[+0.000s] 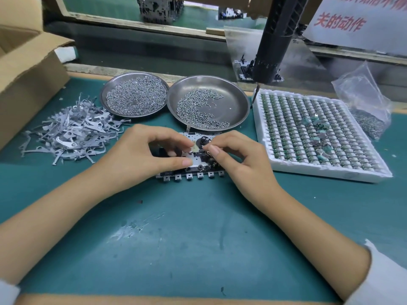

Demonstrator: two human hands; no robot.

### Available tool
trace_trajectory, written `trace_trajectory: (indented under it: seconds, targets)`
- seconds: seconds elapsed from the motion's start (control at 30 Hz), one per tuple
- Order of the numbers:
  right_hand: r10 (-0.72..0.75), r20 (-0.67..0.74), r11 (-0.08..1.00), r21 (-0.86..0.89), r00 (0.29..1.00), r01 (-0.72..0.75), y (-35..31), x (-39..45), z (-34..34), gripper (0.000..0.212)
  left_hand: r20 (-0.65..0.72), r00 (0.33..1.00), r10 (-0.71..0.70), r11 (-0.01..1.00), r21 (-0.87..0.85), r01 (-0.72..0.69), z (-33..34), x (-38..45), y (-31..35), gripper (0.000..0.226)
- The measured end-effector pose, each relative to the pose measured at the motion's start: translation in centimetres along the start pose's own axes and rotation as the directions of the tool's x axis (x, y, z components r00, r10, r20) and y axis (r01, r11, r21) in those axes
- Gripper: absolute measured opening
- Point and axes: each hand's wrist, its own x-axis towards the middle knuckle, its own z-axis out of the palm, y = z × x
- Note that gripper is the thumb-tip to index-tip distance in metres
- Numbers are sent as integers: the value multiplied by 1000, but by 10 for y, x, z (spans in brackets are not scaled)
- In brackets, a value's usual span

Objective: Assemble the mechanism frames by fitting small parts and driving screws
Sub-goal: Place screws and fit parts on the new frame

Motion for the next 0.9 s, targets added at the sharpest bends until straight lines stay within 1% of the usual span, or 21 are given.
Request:
trace_trajectory:
  seconds: [0.07,0.1,0.17,0.2,0.23,0.27,0.3,0.37,0.4,0.47,0.57,0.63,0.7,0.8,0.9]
  targets:
    - [5,-3,1000,3,1000,-5,0,0,1,9,-60,998,21,1000,-4,-21,-1,2,0,25]
    - [-1,-4,1000,-2,1000,1,0,0,1,9,-115,992,43,999,9,-42,-3,4,-2,21]
    - [-8,-9,1000,-6,1000,8,0,0,1,9,-277,955,106,991,109,-78,-10,11,-7,11]
    - [-10,-13,1000,-5,1000,10,0,0,1,8,-358,923,139,977,200,-69,-16,16,-10,11]
    - [-11,-18,1000,-2,1000,11,0,0,1,8,-410,897,165,950,310,-33,-22,22,-14,14]
    - [-14,-24,1000,0,1000,14,-1,0,1,8,-424,888,178,902,430,25,-29,29,-19,19]
    - [-17,-26,1000,-1,1000,17,-1,0,1,9,-407,899,163,836,541,93,-35,37,-24,25]
    - [-24,-23,1000,-6,999,24,-1,0,1,9,-350,936,40,702,676,223,-43,54,-32,37]
    - [-28,-20,1000,-10,999,27,0,-1,1,9,-330,943,-35,670,693,267,-44,61,-34,39]
    - [-38,-15,999,-16,999,38,0,-1,1,9,-323,938,-128,677,662,321,-44,71,-34,35]
    - [-44,-9,999,-24,999,44,1,-1,1,9,-391,909,-142,708,602,369,-43,77,-32,25]
    - [-40,-5,999,-21,999,40,1,0,0,10,-438,894,-96,707,602,371,-44,76,-33,17]
    - [-46,-1,999,-20,999,46,2,0,0,10,-475,880,-12,694,630,349,-43,73,-34,11]
    - [-47,-2,999,-13,999,47,2,0,1,10,-499,862,93,679,665,312,-40,67,-37,11]
    - [-41,-2,999,-12,999,41,1,0,1,10,-518,842,152,691,664,284,-41,63,-38,12]
